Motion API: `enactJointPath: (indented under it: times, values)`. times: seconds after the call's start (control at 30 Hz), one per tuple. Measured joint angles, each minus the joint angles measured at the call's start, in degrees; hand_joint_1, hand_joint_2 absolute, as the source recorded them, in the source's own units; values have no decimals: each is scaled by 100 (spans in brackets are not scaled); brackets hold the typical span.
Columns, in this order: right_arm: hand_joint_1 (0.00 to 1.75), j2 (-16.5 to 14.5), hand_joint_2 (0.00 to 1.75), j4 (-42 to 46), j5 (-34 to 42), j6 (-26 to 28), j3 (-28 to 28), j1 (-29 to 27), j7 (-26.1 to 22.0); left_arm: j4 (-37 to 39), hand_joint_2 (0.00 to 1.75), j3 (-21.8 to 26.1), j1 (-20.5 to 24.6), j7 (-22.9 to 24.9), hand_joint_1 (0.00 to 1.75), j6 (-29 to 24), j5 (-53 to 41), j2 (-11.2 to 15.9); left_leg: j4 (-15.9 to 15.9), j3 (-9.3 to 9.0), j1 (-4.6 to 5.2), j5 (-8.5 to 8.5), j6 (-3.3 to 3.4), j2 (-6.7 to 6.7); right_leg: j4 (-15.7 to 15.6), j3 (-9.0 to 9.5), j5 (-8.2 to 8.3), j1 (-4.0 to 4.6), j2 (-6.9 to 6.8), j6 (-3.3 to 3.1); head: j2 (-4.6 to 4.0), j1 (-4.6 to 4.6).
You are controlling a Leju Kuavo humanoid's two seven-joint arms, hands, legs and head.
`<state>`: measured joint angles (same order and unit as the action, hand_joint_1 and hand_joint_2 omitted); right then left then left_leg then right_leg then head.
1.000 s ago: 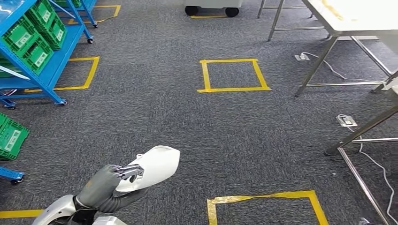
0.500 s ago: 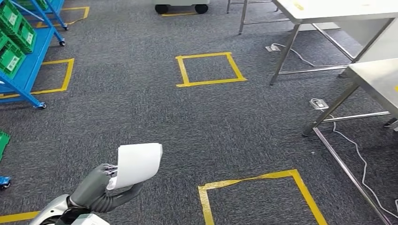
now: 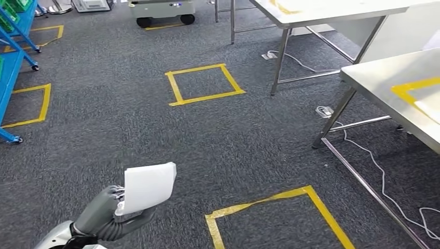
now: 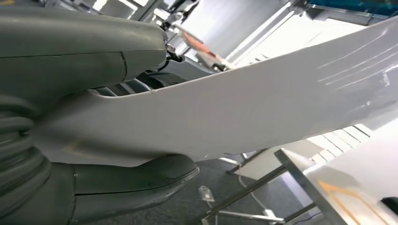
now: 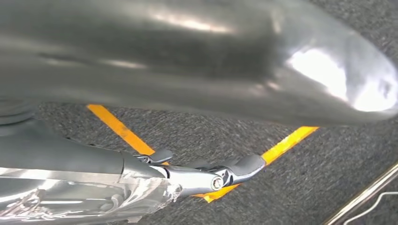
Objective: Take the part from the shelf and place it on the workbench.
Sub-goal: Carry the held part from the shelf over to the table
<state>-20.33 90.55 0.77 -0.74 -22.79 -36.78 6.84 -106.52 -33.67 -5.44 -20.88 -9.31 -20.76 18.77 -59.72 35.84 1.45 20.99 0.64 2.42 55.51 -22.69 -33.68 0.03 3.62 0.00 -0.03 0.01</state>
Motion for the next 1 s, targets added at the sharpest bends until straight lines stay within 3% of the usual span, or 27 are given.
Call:
enactJointPath:
  times: [0.07, 0.13, 0.2, 0.23, 0.27, 0.33, 0.37, 0.4, 0.43, 0.47, 0.5, 0.53, 0.57, 0.6, 0.67, 0.7, 0.8, 0.83, 0.87, 0.9, 0.97, 1.0]
  values:
    - [0, -8, 0, -23, 0, 0, 3, 14, -5, -1, 175, 2, 7, -7, 175, -1, -3, 15, 364, -281, 29, 238, 68, -8, -37, 89, 49, -43, 76, 69, 1, -23]
    - [0, -12, 0, -37, 0, -1, 5, 20, -13, -3, 175, 1, 25, -14, 175, -2, -5, 18, 619, -529, 16, 329, 78, -87, 258, -11, 246, -32, 28, 131, 2, -37]
    - [0, -13, 0, -46, -1, -2, 2, 44, -20, -6, 175, -2, 39, -24, 175, 1, -8, 16, 786, -818, -27, 432, 58, -167, 1055, -538, 462, -6, -148, 166, 1, -18]
    - [0, -13, 0, -56, -3, -2, -2, 54, -26, -6, 175, -4, 45, -29, 175, 6, -10, 17, 824, -945, -40, 516, 51, -205, 1474, -886, 430, -2, -233, 179, -2, -9]
    - [0, -13, 0, -73, -8, -2, -7, 60, -35, -5, 175, -6, 50, -32, 175, 15, -12, 17, 844, -1069, -57, 614, 45, -237, 1770, -1225, 248, -7, -272, 205, 0, -6]
    - [0, -13, 0, -117, -22, -7, -21, 66, -69, -6, 175, -16, 59, -41, 175, 39, -14, 11, 852, -1356, -105, 850, 11, -294, 1905, -1726, -321, -31, -300, 285, 0, 1]
    - [0, -13, 0, -143, -34, -11, -33, 70, -87, -6, 175, -23, 64, -51, 175, 58, -9, 7, 853, -1528, -137, 971, -16, -322, 1781, -1882, -477, -51, -316, 330, 0, 4]
    - [0, -13, 0, -169, -45, -16, -44, 73, -104, -6, 175, -32, 68, -64, 175, 80, 1, 3, 852, -1710, -170, 1102, -48, -349, 1564, -1993, -408, -77, -353, 371, -1, 11]
    - [0, -13, 0, -199, -57, -21, -54, 74, -117, -4, 175, -39, 71, -82, 175, 109, 17, 3, 850, -1872, -192, 1242, -88, -379, 1266, -2066, -9, -106, -443, 402, -1, 23]
    - [0, -13, 0, -240, -68, -24, -63, 86, -128, -2, 175, -47, 71, -102, 175, 144, 43, 3, 809, -2028, -202, 1401, -131, -407, 953, -2128, 594, -130, -577, 397, -1, 45]
    - [0, -11, 0, -285, -77, -31, -67, 112, -138, 0, 175, -54, 77, -119, 175, 173, 68, 4, 777, -2124, -194, 1542, -174, -433, 763, -2170, 1137, -142, -672, 359, -1, 54]
    - [0, -12, 0, -323, -89, -37, -72, 153, -157, 2, 175, -64, 94, -133, 175, 201, 87, 6, 749, -2176, -183, 1650, -216, -466, 679, -2216, 1537, -143, -726, 301, 0, 43]
    - [0, -12, 0, -356, -102, -46, -79, 200, -175, 2, 175, -74, 118, -146, 175, 221, 105, 8, 701, -2190, -177, 1696, -251, -489, 689, -2262, 1673, -135, -710, 230, 1, 42]
    - [0, -12, 0, -374, -115, -57, -91, 240, -196, 2, 175, -86, 154, -161, 175, 238, 115, 7, 609, -2127, -179, 1654, -282, -502, 741, -2279, 1625, -132, -632, 174, 2, 26]
    - [0, -13, 0, -393, -136, -75, -119, 275, -225, 3, 175, -111, 200, -206, 175, 273, 135, 13, 136, -1848, -196, 1537, -316, -432, 681, -2264, 1579, -132, -516, 113, 3, 29]
    - [0, -13, 0, -402, -143, -81, -132, 283, -233, 3, 175, -121, 210, -232, 175, 287, 144, 21, -192, -1639, -200, 1578, -321, -377, 621, -2223, 1568, -132, -460, 93, 3, 21]
    - [0, -13, 0, -441, -166, -87, -161, 318, -250, 4, 175, -136, 216, -295, 175, 297, 178, 50, -953, -998, -198, 2167, -297, -283, 498, -2136, 1571, -119, -299, 69, 3, 19]
    - [0, -13, 0, -462, -177, -87, -172, 335, -260, 4, 175, -139, 218, -313, 175, 298, 187, 53, -1033, -855, -199, 2249, -286, -275, 485, -2130, 1575, -116, -248, 66, 3, 20]
    - [0, -13, 0, -487, -189, -87, -184, 352, -273, 4, 175, -143, 220, -329, 175, 298, 196, 55, -975, -785, -199, 2182, -274, -268, 482, -2131, 1585, -114, -198, 70, 3, 19]
    - [0, -13, 0, -514, -199, -87, -194, 366, -286, 4, 175, -145, 224, -343, 175, 302, 202, 57, -773, -801, -200, 1987, -262, -256, 481, -2135, 1602, -115, -151, 80, 3, 19]
    - [0, -13, 0, -556, -217, -87, -211, 381, -309, 4, 175, -148, 237, -368, 175, 310, 209, 66, -167, -966, -198, 1546, -247, -171, 484, -2150, 1667, -121, -65, 131, 3, 20]
    - [0, -13, 0, -573, -222, -87, -218, 383, -319, 4, 175, -148, 241, -380, 175, 315, 214, 71, 56, -1023, -186, 1442, -234, -132, 470, -2157, 1712, -126, -35, 171, 3, 24]
